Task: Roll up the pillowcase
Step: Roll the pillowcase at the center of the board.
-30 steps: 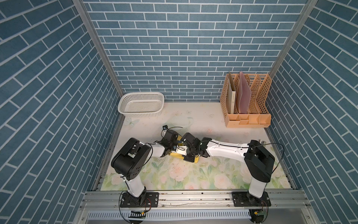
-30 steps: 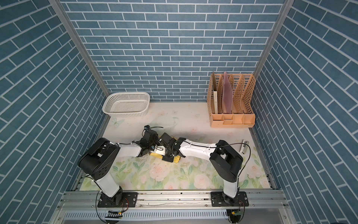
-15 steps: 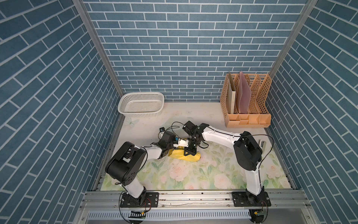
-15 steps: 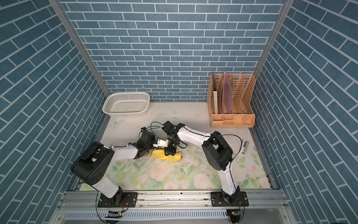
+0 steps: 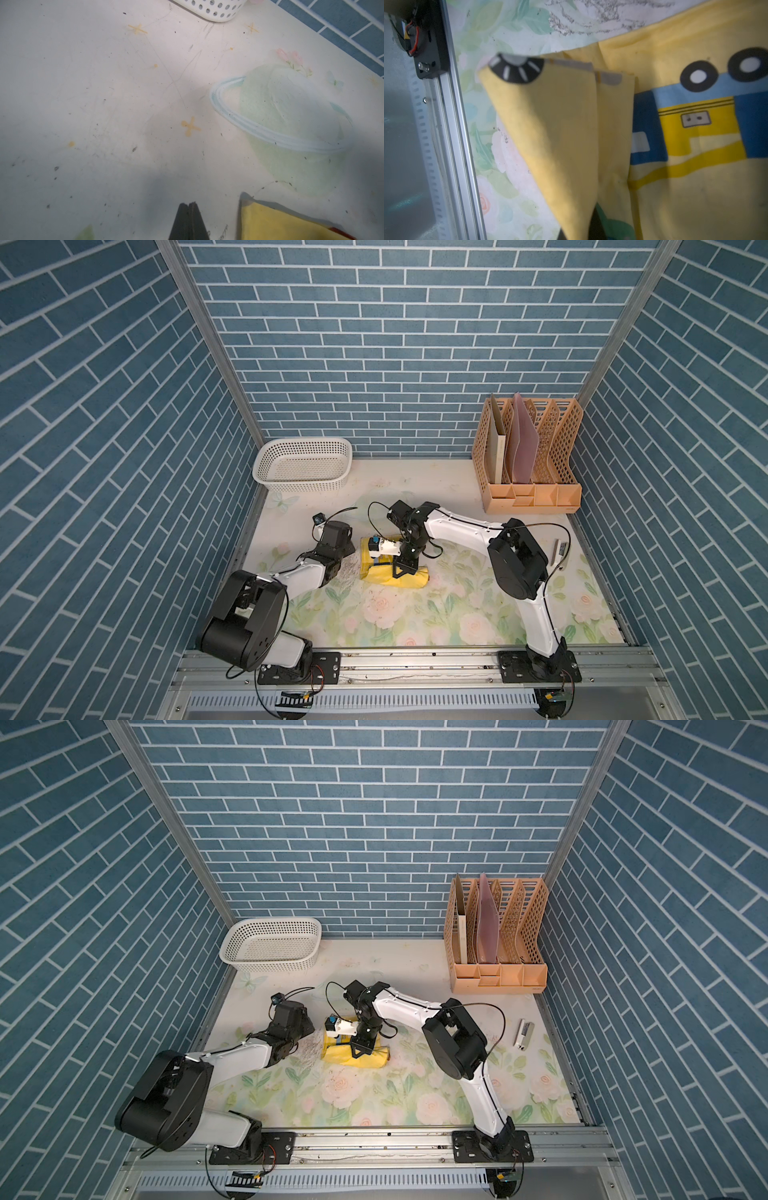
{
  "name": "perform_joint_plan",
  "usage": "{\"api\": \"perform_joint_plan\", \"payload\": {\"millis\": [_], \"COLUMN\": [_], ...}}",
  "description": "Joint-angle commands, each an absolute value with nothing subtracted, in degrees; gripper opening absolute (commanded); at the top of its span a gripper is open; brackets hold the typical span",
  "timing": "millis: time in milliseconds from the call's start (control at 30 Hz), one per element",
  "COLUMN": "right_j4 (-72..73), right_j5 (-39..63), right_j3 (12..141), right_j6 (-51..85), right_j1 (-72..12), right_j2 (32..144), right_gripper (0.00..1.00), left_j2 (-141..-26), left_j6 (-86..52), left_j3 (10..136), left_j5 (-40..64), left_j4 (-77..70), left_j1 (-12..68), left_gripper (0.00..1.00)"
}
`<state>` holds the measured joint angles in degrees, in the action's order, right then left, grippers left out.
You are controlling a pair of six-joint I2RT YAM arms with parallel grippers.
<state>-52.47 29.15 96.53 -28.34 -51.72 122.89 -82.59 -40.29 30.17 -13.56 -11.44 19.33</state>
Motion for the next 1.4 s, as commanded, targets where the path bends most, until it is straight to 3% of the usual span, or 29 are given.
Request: {"api": "perform_joint_plan", "payload": {"millis": [0,233,467,600,867,967,1067,1200,1300,1367], "right_j4": [-59.4,-67.1,-70.8,-72.0,-71.1,-73.0,-73.8,-73.7,-73.5,-73.4], "right_j5": [32.8,32.4,34.1,33.9,32.5,35.6,35.9,35.2,35.7,35.7], "right_j3": [101.1,109.7,118.2,120.2,120.0,123.7,126.2,125.4,125.4,125.5], "right_j6": [-28.7,-27.7,-27.5,-27.6,-26.6,-28.0,-28.7,-28.5,-28.4,-28.4], "right_j1": [-51.6,-51.6,-51.6,-51.5,-51.0,-50.3,-50.0,-50.1,-50.1,-50.0], "right_j2": [125.3,133.0,139.7,140.2,140.2,141.9,142.2,141.9,142.0,142.2], "right_gripper": [0.00,0.00,0.10,0.12,0.04,0.08,0.10,0.10,0.10,0.10], "left_j2": [-84.0,-80.8,-69.1,-69.8,-51.7,-44.1,-44.1,-47.1,-50.8,-53.1], "left_j6": [-40.7,-40.8,-40.1,-38.8,-36.1,-35.6,-35.0,-32.6,-30.5,-30.0], "left_j3": [28.8,25.9,20.3,20.5,14.1,10.9,9.4,9.7,11.3,12.1], "left_j5": [-11.9,-12.9,-12.6,-11.4,-2.1,1.1,4.4,9.0,9.7,11.1], "left_j4": [-12.5,-14.5,-17.3,-16.1,-20.6,-19.0,-18.7,-22.8,-23.1,-24.3], "left_j1": [18.9,18.9,18.9,18.9,19.0,19.2,19.2,20.1,20.4,20.5], "left_gripper": [0.00,0.00,0.00,0.00,0.00,0.00,0.00,0.17,0.46,0.56]}}
